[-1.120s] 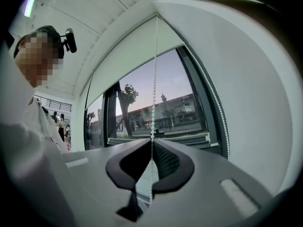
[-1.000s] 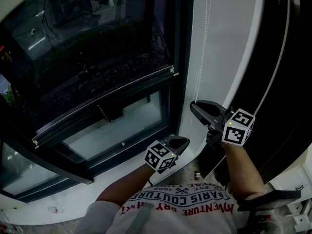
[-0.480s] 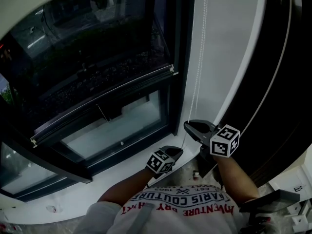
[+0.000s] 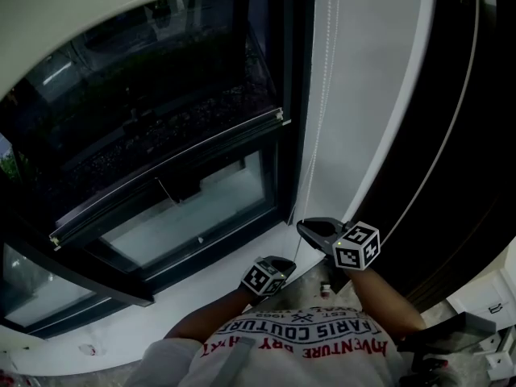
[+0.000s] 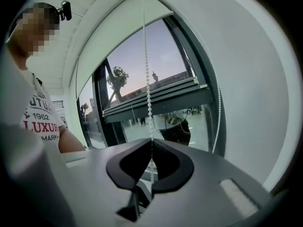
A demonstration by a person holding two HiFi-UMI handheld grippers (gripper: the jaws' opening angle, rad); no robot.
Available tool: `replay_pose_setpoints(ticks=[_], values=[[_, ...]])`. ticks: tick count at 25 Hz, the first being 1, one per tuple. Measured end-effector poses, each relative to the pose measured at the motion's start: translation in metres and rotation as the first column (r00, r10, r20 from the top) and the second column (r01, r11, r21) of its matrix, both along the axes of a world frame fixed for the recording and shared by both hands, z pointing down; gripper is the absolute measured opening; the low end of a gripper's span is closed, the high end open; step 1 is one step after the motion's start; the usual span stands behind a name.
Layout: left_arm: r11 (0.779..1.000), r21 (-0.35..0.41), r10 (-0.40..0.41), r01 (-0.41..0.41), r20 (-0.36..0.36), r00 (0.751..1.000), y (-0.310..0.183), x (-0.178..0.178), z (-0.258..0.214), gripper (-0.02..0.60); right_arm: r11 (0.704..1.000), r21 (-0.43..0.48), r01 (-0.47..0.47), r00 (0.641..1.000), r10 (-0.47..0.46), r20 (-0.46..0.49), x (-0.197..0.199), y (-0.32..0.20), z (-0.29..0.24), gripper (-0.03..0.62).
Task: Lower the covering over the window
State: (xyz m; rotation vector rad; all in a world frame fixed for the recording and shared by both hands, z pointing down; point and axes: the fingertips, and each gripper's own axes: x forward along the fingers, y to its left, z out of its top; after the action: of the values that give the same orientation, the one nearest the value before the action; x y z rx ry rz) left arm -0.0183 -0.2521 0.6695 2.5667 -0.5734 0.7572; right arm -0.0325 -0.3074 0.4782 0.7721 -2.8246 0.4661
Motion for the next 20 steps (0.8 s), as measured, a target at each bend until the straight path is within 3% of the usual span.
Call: replay_pose_setpoints(ticks=[4,9,15,20], values=[[0.997,0.080,0.002,-0.002,0.011,1.000,-0.006,-0.006,-0.008,0.012,1.000,0.006,-0.002,1.000,0.002,-0.004,0.001,-0.002,-0.001,0.012],[0.995,0.098,-0.005,0.011,-0.067,0.998,-0.012,-0.015,-0.039,0.082,1.000,0.003,-0.008,1.000,0.008,-0.007,0.005,-0.004,0.001,0.012],[0.990,0.137,0.003,0.027,-0.209,0.978,-0.036,-0.024,-0.133,0.083,1.000,0.004,-0.020,1.000,0.020,-0.006,0.010,-0.009,0.002,0.012],[0.970,0.239,0.052,0.032,-0.340,0.939,-0.059,-0.023,-0.236,0.083,1.000,0.005,-0.016,1.000,0.016,-0.003,0.006,-0.007,0.002,0.012]])
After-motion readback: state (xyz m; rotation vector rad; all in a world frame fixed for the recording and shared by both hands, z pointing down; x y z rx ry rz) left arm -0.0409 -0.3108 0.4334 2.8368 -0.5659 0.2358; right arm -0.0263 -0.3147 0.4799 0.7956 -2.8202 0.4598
